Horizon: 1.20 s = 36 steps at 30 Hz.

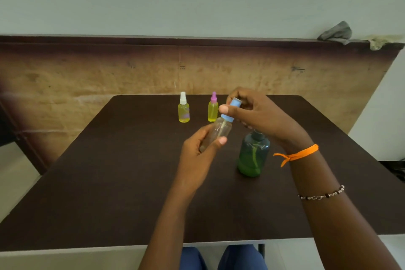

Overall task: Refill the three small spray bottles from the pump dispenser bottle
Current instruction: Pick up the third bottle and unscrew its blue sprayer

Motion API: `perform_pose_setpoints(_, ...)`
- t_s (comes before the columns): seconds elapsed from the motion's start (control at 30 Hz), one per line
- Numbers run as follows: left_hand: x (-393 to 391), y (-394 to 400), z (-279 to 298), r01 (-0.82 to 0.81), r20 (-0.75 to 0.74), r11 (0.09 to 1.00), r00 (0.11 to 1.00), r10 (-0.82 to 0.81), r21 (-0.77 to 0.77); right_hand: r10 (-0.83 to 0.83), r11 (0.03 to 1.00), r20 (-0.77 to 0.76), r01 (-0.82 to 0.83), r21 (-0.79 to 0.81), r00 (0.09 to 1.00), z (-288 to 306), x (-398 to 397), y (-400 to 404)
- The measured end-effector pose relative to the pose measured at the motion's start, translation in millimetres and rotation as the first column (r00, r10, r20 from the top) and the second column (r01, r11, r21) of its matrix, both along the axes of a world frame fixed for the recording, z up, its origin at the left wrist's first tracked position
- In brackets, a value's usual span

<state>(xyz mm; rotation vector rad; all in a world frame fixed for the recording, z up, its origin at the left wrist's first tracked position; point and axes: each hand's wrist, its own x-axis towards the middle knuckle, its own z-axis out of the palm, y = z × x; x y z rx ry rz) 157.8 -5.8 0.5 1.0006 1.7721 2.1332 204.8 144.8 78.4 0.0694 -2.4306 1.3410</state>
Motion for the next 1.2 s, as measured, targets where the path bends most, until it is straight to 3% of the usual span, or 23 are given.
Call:
perform_pose_setpoints(0.07, 2, 2, -1, -0.016, -0.021, 1.0, 1.0, 0.015, -0.012, -0.02, 0.998, -0.005, 0.02, 0.051, 1.0, -1, -1, -1)
perform_pose_setpoints(0.2, 1, 3, -6, -0.061, -0.001, 0.998, 0.998, 0.061, -0.013, 0.112, 0.991, 0.046, -0.115, 0.072, 0.993, 5, 5, 6)
perform_pose_setpoints(0.37, 2, 6, -8, -0.098, 0.007, 0.995, 0.995, 0.099, -0.032, -0.12, 0.97, 0.016, 0.114, 0.215, 0.993, 4, 0, 2)
perform_pose_setpoints(0.53, 1, 9, -10, -0.123, 0.036, 0.991, 0.992, 0.125, -0.044, 0.084, 0.979, 0.074, -0.096, 0.179, 0.994, 7, 7, 9)
perform_pose_setpoints(0.63, 0, 10, -12, -0.111, 0.03, 0.992, 0.993, 0.113, -0.054, 0.003, 0.99, 0.07, -0.013, 0.143, 0.998, 7, 7, 9)
perform_pose_setpoints(0.7, 0, 11, -12, -0.099, 0.014, 0.993, 0.995, 0.1, -0.057, -0.068, 0.979, 0.097, 0.047, 0.2, 0.993, 6, 3, 8)
perform_pose_setpoints(0.87, -1, 11, -14, -0.083, 0.004, 0.994, 0.997, 0.083, -0.069, 0.118, 0.957, 0.142, -0.151, 0.248, 0.983, 8, 6, 19)
perform_pose_setpoints(1.07, 1, 13, -14, -0.06, -0.013, 0.994, 0.998, 0.059, -0.093, -0.012, 0.968, 0.164, -0.029, 0.249, 0.986, 9, 3, 17)
perform_pose_setpoints(1.2, 4, 15, -17, -0.05, 0.023, 0.994, 0.998, 0.052, -0.099, 0.054, 0.949, 0.133, -0.092, 0.302, 0.99, 16, 8, 27)
